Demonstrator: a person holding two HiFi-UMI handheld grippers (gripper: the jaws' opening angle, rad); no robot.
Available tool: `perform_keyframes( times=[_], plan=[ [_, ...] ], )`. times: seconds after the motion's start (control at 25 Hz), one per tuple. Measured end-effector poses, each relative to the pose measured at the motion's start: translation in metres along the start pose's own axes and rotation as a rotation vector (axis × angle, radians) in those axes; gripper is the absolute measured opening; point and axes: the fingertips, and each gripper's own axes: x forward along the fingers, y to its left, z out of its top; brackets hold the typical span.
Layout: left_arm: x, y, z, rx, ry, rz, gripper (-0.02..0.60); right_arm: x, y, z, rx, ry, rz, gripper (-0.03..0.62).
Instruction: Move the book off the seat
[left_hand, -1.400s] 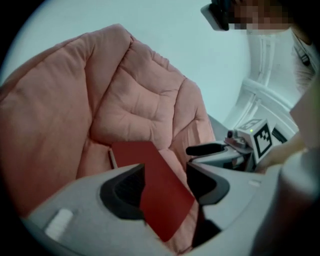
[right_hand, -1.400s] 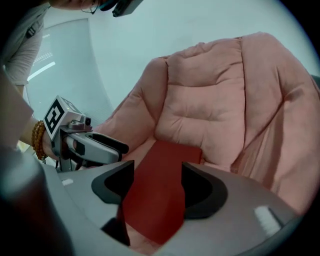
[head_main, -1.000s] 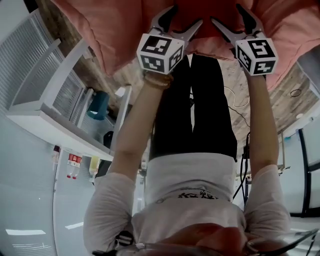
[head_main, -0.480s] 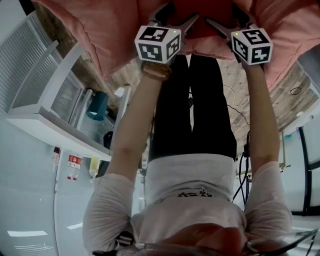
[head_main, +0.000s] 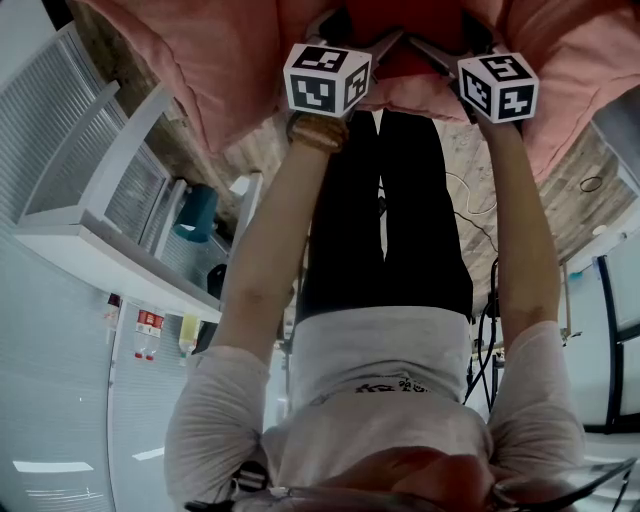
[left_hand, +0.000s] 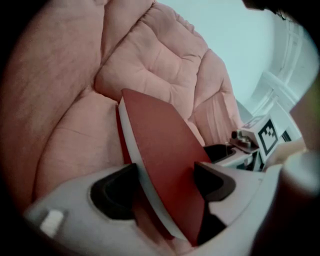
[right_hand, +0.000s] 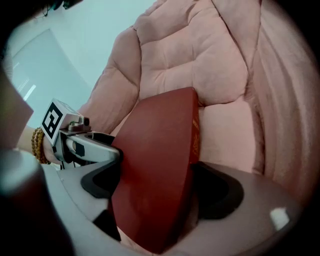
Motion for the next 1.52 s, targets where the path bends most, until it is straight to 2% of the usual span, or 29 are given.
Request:
perform_keyframes(
  times=[0.72, 1.0, 1.52],
  plan=[
    [-0.046, -0.027, 0.039, 0.056, -0.017, 0.004, 0.365, -0.044, 0.038, 0.031, 0.067, -0.072, -0.004, 0.471],
    [-0.077, -0.043, 0.061, 0.064, -0.053, 0.018, 0.365, -0.072, 0.059, 0.063, 0.045, -0.120, -0.012, 0.460],
    [-0.145, -0.104, 0.135, 0.116, -0.125, 0.022, 0.364, -0.158, 0.098, 0.136, -0.019, -0.202, -0.061, 0.436]
  ],
)
